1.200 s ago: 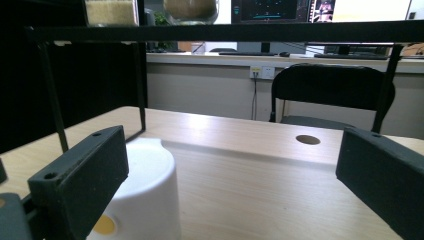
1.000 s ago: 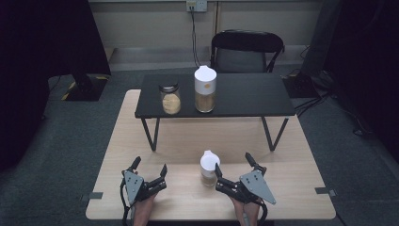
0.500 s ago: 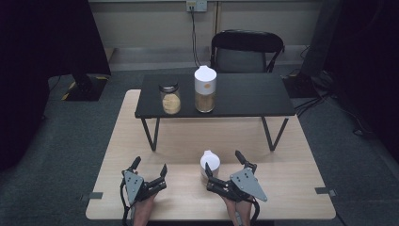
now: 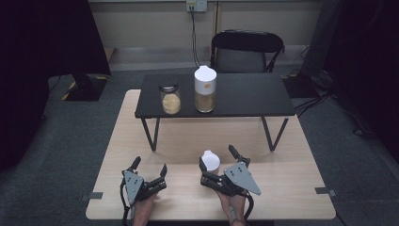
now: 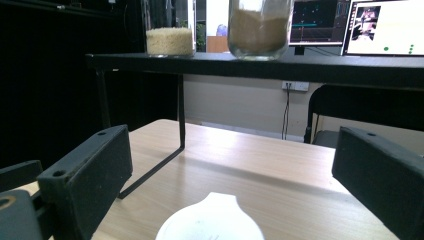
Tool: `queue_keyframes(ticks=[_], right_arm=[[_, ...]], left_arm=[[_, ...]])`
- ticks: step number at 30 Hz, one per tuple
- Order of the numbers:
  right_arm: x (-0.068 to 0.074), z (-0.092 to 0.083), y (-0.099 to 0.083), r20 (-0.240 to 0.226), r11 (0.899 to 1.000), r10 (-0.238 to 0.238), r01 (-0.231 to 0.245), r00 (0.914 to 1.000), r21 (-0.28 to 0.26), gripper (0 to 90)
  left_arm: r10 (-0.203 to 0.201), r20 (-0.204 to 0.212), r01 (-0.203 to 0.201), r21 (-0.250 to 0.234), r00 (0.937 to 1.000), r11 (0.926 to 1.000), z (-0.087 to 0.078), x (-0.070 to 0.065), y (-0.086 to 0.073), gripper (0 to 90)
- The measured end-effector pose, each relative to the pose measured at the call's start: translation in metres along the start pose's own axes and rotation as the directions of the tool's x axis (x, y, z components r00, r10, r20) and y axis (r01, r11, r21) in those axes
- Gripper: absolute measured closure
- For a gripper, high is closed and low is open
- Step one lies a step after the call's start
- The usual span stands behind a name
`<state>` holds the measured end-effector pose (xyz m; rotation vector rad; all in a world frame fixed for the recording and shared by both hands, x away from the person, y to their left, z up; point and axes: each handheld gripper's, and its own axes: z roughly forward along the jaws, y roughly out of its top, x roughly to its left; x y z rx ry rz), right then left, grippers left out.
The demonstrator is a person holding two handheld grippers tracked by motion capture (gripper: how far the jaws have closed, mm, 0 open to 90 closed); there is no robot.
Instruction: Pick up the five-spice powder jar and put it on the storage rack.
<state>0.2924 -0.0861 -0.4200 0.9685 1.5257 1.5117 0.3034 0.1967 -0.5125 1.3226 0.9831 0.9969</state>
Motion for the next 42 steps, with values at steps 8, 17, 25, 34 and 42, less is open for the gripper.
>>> queue_keyframes(ticks=[8,17,25,34,42], right_arm=[[0.005,0.004,-0.008,-0.015,1.0,0.001,0.0,0.9999,0.015,1.8],[0.006,0.007,-0.019,-0.014,0.999,0.012,-0.012,0.9998,0.034,3.2],[0.006,0.006,-0.028,-0.017,0.999,0.021,-0.021,0.9996,0.025,7.6],[0.009,0.008,-0.039,-0.009,0.999,0.007,-0.007,0.9999,0.049,10.3],[0.006,0.01,-0.049,-0.011,0.997,0.017,-0.016,0.9998,0.074,14.2]], left_arm=[[0.0,-0.004,0.0,0.0,1.0,1.0,0.0,0.0,0.0,2.1],[0.0,-0.005,0.0,0.0,1.0,1.0,0.0,0.0,0.0,1.6],[0.0,-0.004,0.0,0.0,1.0,1.0,0.0,0.0,0.0,1.4],[0.0,-0.004,0.0,0.0,1.0,1.0,0.0,0.0,0.0,1.4],[0.0,-0.004,0.0,0.0,1.0,1.0,0.0,0.0,0.0,1.4]])
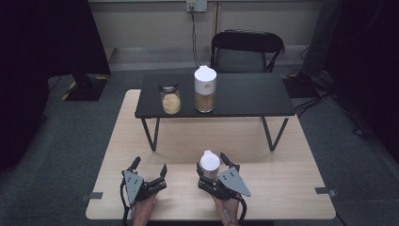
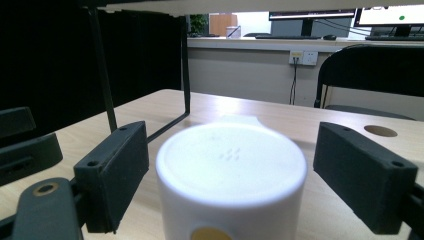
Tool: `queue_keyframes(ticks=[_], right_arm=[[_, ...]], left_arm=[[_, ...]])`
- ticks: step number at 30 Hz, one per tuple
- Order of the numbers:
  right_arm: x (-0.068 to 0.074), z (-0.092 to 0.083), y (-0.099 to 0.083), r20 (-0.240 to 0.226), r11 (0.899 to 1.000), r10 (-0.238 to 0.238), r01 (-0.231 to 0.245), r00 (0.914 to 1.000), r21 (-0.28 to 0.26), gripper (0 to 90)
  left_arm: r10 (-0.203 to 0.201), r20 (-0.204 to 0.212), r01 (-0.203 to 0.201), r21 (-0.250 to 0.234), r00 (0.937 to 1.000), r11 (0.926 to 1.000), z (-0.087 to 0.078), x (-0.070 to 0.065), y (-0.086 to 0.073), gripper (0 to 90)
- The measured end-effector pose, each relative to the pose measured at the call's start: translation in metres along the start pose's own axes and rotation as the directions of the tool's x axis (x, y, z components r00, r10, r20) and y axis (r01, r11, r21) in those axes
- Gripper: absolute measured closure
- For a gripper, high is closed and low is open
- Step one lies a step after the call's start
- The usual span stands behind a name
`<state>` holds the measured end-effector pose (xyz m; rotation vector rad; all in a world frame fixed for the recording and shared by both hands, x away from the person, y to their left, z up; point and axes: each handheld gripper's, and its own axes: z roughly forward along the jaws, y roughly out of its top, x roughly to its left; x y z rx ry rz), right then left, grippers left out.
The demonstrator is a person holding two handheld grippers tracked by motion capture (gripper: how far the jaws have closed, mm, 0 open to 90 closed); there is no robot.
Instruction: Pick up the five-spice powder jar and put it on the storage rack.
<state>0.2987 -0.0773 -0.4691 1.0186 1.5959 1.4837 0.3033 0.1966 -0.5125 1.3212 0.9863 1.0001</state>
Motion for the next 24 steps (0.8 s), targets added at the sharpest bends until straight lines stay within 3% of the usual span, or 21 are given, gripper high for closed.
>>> queue_keyframes(ticks=[7,13,24], right_arm=[[-0.002,-0.001,-0.008,0.0,1.0,0.019,-0.019,0.9998,0.014,15.9],[0.002,0.001,-0.012,-0.02,1.0,0.01,-0.009,0.9998,0.028,18.5],[0.002,0.003,-0.02,-0.013,0.999,0.005,-0.004,0.9999,0.05,22.3]], left_arm=[[0.0,0.0,0.0,0.0,1.0,1.0,0.0,0.0,0.0,1.4],[0.0,0.0,0.0,0.0,1.0,1.0,0.0,0.0,0.0,1.4],[0.0,0.0,0.0,0.0,1.0,1.0,0.0,0.0,0.0,1.4]])
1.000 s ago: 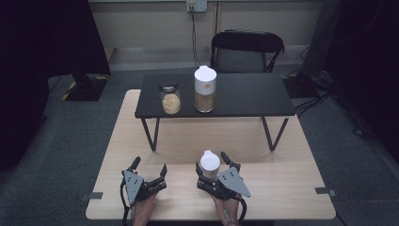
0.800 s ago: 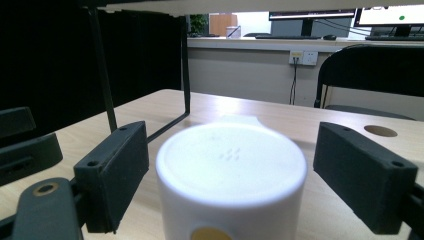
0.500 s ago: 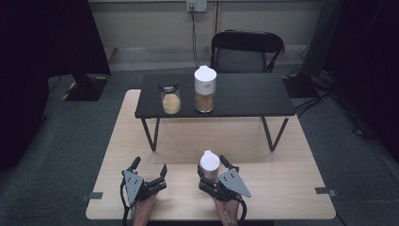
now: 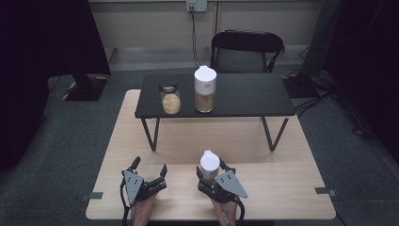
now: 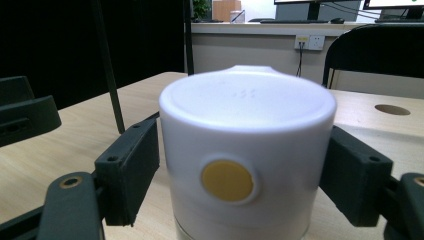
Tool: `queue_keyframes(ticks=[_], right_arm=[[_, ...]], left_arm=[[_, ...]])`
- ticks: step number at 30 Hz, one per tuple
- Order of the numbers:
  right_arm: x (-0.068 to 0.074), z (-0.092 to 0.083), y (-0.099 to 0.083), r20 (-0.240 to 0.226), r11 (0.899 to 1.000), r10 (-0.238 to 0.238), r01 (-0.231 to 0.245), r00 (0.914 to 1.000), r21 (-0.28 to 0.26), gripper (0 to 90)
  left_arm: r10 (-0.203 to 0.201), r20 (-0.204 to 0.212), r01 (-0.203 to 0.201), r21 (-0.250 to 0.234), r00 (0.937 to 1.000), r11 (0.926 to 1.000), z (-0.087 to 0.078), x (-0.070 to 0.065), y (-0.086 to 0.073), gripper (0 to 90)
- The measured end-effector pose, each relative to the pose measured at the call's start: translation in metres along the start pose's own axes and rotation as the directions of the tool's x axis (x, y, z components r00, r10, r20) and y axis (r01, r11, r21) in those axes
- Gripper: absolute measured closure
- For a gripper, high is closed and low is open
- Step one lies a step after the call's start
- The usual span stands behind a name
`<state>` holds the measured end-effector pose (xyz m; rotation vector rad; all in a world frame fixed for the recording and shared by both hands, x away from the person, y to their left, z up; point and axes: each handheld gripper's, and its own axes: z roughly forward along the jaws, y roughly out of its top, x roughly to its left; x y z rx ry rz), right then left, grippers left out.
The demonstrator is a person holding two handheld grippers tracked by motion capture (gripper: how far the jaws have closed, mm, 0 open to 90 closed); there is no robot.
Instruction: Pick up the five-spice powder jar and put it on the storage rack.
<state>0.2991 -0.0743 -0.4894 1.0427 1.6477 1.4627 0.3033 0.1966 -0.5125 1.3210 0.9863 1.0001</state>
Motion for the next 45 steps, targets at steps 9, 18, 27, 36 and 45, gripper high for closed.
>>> queue_keyframes(ticks=[9,18,27,36,45], right_arm=[[-0.0021,0.0009,-0.0051,0.011,1.0,0.006,-0.006,0.9999,0.006,25.2],[-0.004,0.0018,-0.0078,-0.002,1.0,0.009,-0.009,1.0,0.017,29.2],[-0.0006,0.0009,-0.0093,0.03,1.0,-0.002,0.002,0.9996,0.0,29.9],[-0.0025,-0.0017,-0.0081,0.052,1.0,0.013,-0.012,0.9986,-0.015,30.1],[-0.0019,-0.0029,-0.0045,0.048,1.0,0.013,-0.012,0.9988,-0.018,30.1]], left_arm=[[0.0,0.0,0.0,0.0,1.0,1.0,0.0,0.0,0.0,1.4],[0.0,0.0,0.0,0.0,1.0,1.0,0.0,0.0,0.0,1.4],[0.0,0.0,0.0,-0.001,1.0,1.0,0.0,0.0,0.0,1.3],[0.0,0.0,0.0,0.0,1.0,1.0,0.0,0.0,0.0,1.3],[0.0,0.0,0.0,0.0,1.0,1.0,0.0,0.0,0.0,1.4]])
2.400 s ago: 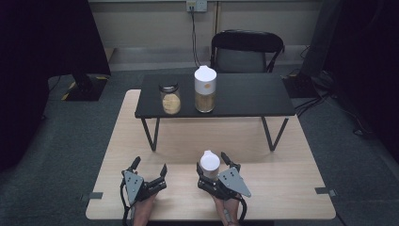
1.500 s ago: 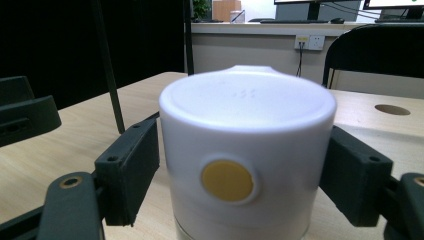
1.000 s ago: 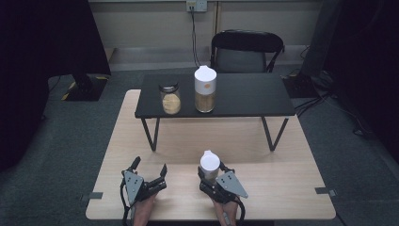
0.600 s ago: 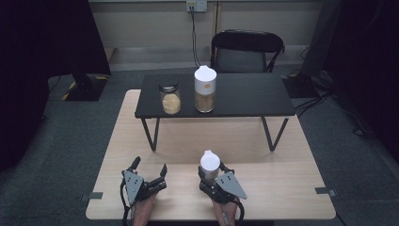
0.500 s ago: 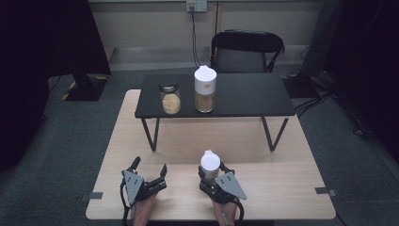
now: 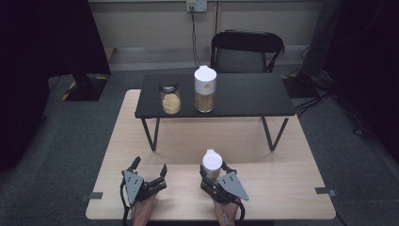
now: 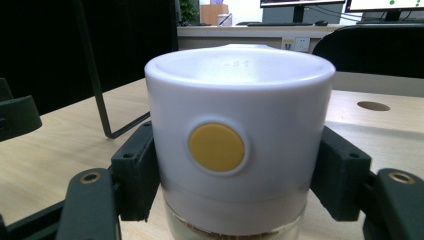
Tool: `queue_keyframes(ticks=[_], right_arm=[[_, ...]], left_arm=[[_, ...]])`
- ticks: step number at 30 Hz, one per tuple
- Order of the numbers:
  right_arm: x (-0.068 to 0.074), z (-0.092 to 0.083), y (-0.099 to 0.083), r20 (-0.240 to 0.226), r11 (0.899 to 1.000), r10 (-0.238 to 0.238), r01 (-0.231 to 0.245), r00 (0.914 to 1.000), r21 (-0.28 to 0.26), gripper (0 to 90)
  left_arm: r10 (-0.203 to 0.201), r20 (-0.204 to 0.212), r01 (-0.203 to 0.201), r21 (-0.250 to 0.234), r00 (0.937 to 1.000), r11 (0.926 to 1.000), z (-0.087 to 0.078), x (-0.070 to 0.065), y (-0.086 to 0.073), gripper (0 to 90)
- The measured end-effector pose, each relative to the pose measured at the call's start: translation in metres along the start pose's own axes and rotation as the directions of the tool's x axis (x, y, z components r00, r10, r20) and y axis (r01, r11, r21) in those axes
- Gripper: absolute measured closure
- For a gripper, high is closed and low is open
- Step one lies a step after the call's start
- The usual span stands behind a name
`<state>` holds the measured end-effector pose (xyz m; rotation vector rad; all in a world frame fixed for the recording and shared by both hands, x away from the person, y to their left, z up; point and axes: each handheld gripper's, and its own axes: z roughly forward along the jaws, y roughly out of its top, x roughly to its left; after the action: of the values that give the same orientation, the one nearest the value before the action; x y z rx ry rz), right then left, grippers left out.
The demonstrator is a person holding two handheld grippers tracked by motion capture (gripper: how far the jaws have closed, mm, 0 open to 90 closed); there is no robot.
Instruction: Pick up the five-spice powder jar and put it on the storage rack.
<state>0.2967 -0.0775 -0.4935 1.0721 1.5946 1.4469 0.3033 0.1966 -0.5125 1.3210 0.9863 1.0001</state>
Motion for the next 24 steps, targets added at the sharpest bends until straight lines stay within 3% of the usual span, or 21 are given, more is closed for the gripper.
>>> queue_keyframes(ticks=[24], right_arm=[[0.0072,-0.0025,0.0091,-0.028,0.999,-0.036,0.036,0.999,0.021,30.1]], left_arm=[[0.0,0.0,0.0,0.0,1.0,1.0,0.0,0.0,0.0,1.3]])
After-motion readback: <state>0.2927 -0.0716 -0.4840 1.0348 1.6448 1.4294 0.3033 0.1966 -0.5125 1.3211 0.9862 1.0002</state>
